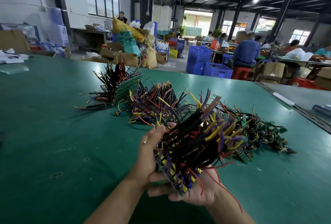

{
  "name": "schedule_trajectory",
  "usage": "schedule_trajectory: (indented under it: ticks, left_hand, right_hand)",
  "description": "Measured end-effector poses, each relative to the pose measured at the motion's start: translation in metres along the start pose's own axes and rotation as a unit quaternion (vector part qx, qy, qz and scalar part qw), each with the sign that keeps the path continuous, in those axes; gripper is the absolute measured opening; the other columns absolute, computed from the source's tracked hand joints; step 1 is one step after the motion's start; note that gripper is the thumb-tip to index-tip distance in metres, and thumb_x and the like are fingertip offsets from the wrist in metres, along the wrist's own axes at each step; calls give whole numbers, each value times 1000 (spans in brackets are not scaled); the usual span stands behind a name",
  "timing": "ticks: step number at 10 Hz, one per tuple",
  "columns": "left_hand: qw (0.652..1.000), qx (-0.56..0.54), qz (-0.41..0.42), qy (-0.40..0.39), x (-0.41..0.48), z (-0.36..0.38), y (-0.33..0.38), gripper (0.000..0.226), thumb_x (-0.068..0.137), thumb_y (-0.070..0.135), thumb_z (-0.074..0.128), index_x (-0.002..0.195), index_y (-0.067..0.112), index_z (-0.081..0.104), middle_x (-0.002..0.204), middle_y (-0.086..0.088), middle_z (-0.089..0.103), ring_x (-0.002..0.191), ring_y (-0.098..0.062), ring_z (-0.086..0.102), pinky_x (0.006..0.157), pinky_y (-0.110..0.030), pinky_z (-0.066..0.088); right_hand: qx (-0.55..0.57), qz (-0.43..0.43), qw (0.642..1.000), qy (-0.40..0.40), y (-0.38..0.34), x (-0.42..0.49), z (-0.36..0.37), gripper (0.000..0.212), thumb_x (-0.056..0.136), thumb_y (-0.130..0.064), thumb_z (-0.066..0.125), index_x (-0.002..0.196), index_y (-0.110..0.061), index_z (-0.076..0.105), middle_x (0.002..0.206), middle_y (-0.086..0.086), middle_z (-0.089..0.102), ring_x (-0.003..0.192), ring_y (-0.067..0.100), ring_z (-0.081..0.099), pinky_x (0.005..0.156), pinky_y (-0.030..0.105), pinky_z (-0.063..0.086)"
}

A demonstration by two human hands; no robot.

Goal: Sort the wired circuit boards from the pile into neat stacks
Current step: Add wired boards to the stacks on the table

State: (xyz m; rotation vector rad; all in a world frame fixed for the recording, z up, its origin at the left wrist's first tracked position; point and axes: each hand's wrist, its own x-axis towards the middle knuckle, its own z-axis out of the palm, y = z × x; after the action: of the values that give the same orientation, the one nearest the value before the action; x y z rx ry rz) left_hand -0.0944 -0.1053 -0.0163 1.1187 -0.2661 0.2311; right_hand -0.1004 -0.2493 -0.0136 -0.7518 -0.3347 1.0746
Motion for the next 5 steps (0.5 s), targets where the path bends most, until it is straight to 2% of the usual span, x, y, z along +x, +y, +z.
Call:
schedule_trajectory:
  ticks: [1,2,3,4,5]
  left_hand:
    - [997,18,33,68,2,2,10,45,76,55,67,92,13,73,88,-9,73,82,-18,69,68,-25,53]
    - [983,4,21,183,6,5,12,77,63,58,72,116,3,62,116,-20,65,109,-30,63,91,-43,51]
    - [968,74,43,236,6,3,6,70,73,56,68,115,0,59,115,-16,66,113,-29,60,103,-48,43]
    - [953,147,49,261,4,1,-4,47,87,48,62,103,4,59,106,-15,65,109,-29,60,102,-51,42]
    - [949,185,48,252,2,3,-9,41,89,45,59,103,7,59,105,-11,65,107,-27,60,99,-51,43]
  right_hand:
    - [24,18,999,-18,-8,-2,-7,82,91,-60,53,147,-3,37,143,30,44,126,51,48,94,42,53]
    - [64,-26,997,39,-13,2,-17,85,91,-69,39,147,-5,39,143,26,47,120,52,53,86,51,56]
    - [67,-91,984,135,-8,12,-29,84,87,-72,33,143,-11,46,137,22,55,115,45,60,72,48,60]
    - [66,-111,971,199,5,25,-33,76,92,-67,32,135,-10,53,131,20,61,112,40,64,73,47,59]
    - [66,-151,964,208,13,29,-32,60,86,-49,38,123,-8,62,124,21,65,107,39,67,79,52,56]
